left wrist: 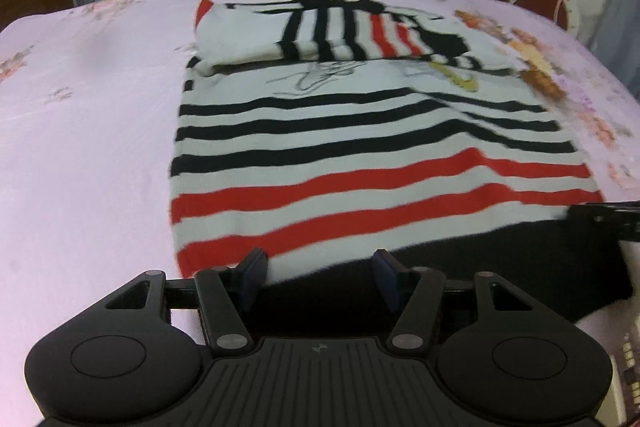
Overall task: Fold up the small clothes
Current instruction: 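Grasp the black hem band with both tools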
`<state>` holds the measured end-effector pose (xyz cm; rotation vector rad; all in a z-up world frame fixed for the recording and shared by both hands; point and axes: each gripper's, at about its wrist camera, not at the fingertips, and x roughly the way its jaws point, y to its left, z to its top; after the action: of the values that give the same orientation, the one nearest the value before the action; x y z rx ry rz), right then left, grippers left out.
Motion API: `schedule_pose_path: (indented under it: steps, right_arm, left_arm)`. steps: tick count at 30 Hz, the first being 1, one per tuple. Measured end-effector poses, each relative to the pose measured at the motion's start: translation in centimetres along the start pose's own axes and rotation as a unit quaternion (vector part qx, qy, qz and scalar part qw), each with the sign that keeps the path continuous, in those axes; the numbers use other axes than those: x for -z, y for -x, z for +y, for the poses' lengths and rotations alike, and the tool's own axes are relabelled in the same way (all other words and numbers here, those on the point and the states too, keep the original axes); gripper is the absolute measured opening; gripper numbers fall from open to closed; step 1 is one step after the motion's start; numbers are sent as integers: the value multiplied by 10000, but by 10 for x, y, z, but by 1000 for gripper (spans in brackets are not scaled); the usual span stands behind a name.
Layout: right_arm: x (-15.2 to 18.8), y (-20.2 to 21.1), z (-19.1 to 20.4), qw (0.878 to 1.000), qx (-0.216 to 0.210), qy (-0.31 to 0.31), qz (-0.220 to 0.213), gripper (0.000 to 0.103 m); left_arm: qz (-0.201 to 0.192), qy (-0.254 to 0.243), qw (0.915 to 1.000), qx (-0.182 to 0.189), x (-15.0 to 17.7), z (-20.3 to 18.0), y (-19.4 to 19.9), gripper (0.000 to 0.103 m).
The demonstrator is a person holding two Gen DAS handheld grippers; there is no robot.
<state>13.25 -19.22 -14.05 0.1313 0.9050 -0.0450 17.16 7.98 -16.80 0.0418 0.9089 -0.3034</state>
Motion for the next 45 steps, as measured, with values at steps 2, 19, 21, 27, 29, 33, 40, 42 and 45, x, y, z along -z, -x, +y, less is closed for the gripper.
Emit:
schedule_pose_path:
  steps: [2, 19, 21, 27, 29, 33, 40, 42, 45]
  right_arm:
    - [2, 2, 13, 9999, -168, 25, -14, 32]
    - [36, 16, 0, 9998, 152, -52, 95, 39]
    - [38, 20, -4, 9997, 204, -92, 74, 42]
    - [43, 34, -13, 9994, 295, -166, -54, 49]
    - [45, 39, -17, 9992, 330, -203, -106, 50]
    - [47, 50, -27, 9984, 433, -309, -180, 56]
    - [50, 52, -46, 9972, 443, -590, -126, 58]
    - [49, 46, -49, 9972, 399, -620, -86, 58]
    - [48, 36, -51, 9971, 346, -678, -6, 58]
  left_arm:
    - [-21, -8, 9999, 115, 2, -7, 4, 59]
    - [-9, 35, 10000, -3, 33, -9, 17, 62]
    - [-18, 78, 10000, -7, 35, -7, 20, 63]
    - [-91, 287, 9995, -18, 37, 0, 32, 69]
    - [-104, 340, 9994, -45, 38, 4, 36, 75]
    - [-89, 473, 9988, -109, 42, 20, 45, 77]
    - [59, 1003, 9949, 124, 53, 54, 44, 77]
    - [127, 1121, 9934, 198, 56, 58, 40, 77]
    - [171, 1278, 9910, 356, 59, 60, 36, 77]
